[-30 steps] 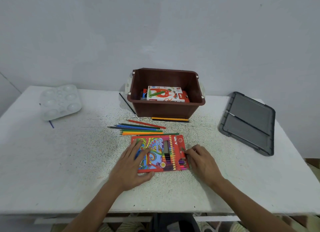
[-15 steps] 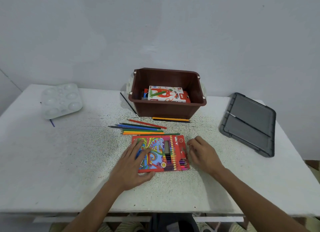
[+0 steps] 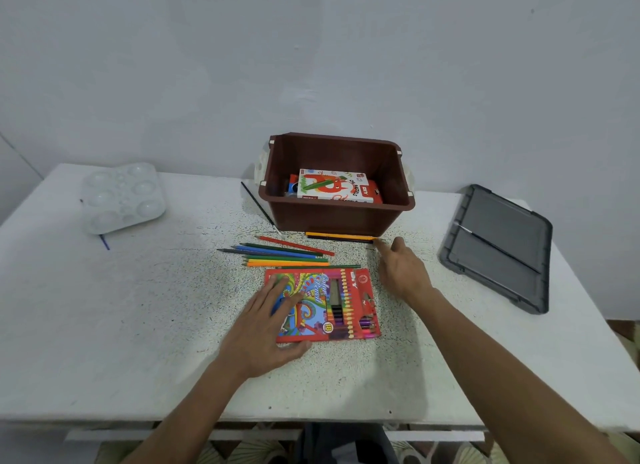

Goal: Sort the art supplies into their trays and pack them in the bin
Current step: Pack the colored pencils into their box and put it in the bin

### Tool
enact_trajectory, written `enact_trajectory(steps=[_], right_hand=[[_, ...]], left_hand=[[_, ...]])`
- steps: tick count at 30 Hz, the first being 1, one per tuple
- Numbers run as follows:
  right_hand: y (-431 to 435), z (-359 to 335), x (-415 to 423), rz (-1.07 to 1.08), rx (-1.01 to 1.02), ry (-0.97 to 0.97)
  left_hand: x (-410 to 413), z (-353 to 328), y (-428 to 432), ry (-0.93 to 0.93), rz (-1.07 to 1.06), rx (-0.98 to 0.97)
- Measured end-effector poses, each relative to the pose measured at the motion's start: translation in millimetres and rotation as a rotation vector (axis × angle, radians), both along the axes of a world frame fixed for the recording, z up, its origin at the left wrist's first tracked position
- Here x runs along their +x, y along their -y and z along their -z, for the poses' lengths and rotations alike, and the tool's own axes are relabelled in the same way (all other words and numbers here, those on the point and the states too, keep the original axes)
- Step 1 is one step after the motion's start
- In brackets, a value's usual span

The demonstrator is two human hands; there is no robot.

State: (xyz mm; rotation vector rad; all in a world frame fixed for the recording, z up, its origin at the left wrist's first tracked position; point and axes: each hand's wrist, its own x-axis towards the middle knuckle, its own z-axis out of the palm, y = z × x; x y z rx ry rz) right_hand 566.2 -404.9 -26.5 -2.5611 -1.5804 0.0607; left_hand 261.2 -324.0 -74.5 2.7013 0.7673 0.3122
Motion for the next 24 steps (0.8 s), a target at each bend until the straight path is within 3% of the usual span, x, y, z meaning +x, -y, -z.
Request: enact_trajectory(steps=[15, 20, 24], right_hand=[[28, -5, 30, -0.074, -0.071, 0.133], [66, -14, 44, -0.063, 0.048, 0.155], [98, -26, 58, -0.17, 0.075, 0.219]], left_hand=[[0, 0, -1, 0.006, 0.005, -0.016], [0, -2, 0, 0.002, 0.0, -0.008], [-1, -1, 0, -0.013, -0.005, -0.01]])
